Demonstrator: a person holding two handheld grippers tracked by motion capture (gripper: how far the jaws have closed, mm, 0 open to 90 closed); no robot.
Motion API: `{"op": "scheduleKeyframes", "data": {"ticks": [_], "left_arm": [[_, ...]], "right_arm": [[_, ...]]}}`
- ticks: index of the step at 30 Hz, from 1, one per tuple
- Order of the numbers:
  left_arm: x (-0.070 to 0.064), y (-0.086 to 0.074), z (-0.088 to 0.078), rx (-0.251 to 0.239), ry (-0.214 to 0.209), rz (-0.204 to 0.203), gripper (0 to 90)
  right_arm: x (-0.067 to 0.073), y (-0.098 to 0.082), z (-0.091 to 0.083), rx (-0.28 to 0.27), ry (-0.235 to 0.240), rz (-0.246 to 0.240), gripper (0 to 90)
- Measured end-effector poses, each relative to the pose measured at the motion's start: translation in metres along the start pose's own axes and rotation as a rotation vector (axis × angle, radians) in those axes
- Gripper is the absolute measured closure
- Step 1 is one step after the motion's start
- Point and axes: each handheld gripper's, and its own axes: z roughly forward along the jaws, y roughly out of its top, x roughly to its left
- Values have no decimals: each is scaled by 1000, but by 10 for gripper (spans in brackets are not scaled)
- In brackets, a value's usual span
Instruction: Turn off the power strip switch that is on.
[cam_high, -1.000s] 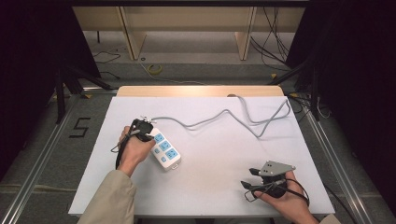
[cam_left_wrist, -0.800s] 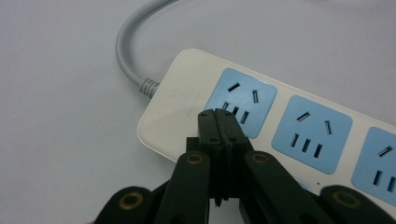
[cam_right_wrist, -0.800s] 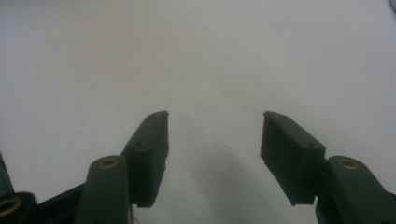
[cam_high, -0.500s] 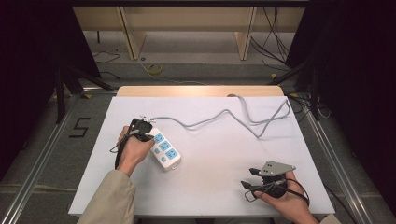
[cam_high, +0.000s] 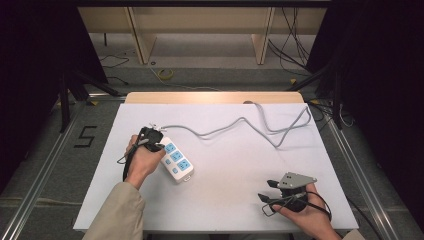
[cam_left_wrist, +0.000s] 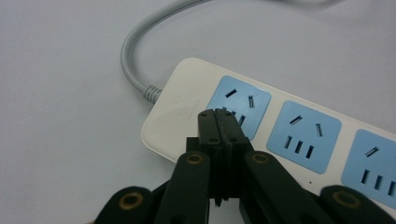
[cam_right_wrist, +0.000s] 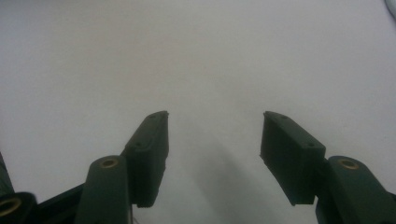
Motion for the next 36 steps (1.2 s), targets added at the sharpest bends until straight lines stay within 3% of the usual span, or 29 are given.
{"op": "scheduleKeyframes", "data": {"ticks": [18, 36], "left_arm": [[-1, -1, -9, -24, -10, 15, 899], [-3, -10, -26, -101, -46, 39, 897]], "right_arm": [[0, 0, -1, -4, -1, -2, 426], [-1, 0, -2, -8, -3, -1, 426]]}}
